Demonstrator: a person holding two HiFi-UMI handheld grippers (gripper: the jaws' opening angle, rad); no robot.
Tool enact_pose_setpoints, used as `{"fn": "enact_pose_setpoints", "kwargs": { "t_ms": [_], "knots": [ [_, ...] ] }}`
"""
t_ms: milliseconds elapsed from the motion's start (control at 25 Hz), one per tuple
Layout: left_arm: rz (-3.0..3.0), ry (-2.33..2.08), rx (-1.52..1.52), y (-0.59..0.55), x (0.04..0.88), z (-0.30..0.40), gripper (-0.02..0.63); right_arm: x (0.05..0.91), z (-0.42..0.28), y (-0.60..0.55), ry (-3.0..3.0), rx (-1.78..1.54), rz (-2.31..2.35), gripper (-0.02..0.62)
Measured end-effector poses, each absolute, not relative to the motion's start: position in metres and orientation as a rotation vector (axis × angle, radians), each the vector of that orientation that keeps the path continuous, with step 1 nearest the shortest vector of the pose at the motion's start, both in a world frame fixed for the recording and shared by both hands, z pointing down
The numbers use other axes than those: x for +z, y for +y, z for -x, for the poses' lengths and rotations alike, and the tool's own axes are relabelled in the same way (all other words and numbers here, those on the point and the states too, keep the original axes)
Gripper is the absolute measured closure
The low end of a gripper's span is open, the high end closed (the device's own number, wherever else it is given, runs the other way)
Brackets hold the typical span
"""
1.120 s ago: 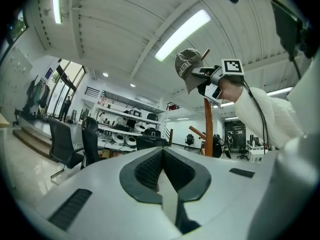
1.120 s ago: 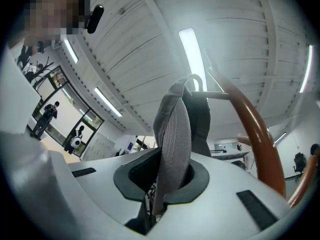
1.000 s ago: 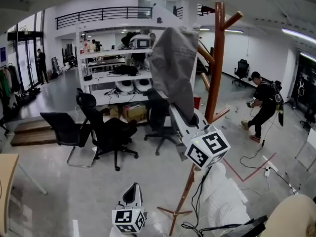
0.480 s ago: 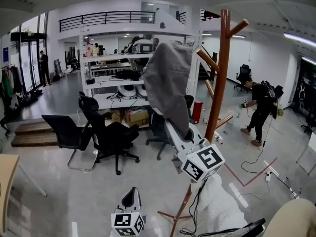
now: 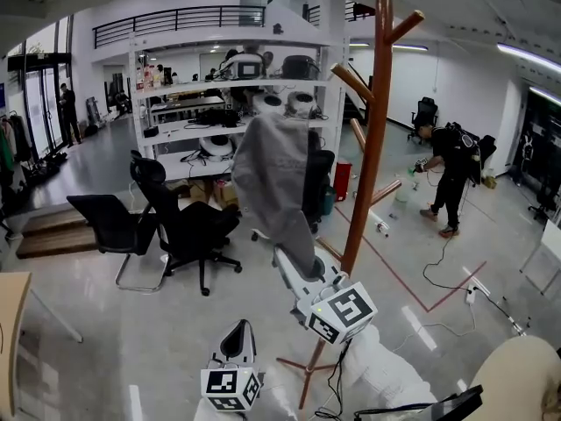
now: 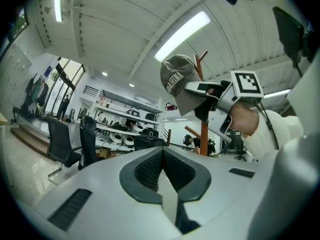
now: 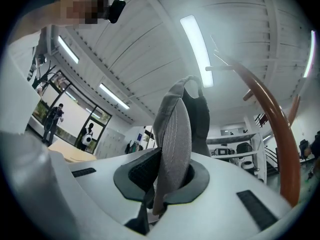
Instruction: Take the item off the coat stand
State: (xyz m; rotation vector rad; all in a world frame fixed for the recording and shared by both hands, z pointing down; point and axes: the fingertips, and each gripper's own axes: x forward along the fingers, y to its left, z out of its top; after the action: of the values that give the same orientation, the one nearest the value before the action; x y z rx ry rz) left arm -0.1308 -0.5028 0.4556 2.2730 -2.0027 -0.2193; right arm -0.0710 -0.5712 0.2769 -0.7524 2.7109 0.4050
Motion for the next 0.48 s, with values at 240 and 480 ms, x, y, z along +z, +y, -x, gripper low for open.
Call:
{"fn": "enact_pose_setpoints", "kwargs": {
  "t_ms": [240,480],
  "knots": [
    [-2.313,-1.957,-0.205,-0.489,0.448,0.116,0.618,0.310,0.063,-0.549,2.762,0.324,0.794,0.563],
    [-2.336,-1.929,-0.206,-0.477,0.448,0.097,0.618,0.355,0.043,-0.512,2.798,0.206,0.830,0.563]
  ]
}}
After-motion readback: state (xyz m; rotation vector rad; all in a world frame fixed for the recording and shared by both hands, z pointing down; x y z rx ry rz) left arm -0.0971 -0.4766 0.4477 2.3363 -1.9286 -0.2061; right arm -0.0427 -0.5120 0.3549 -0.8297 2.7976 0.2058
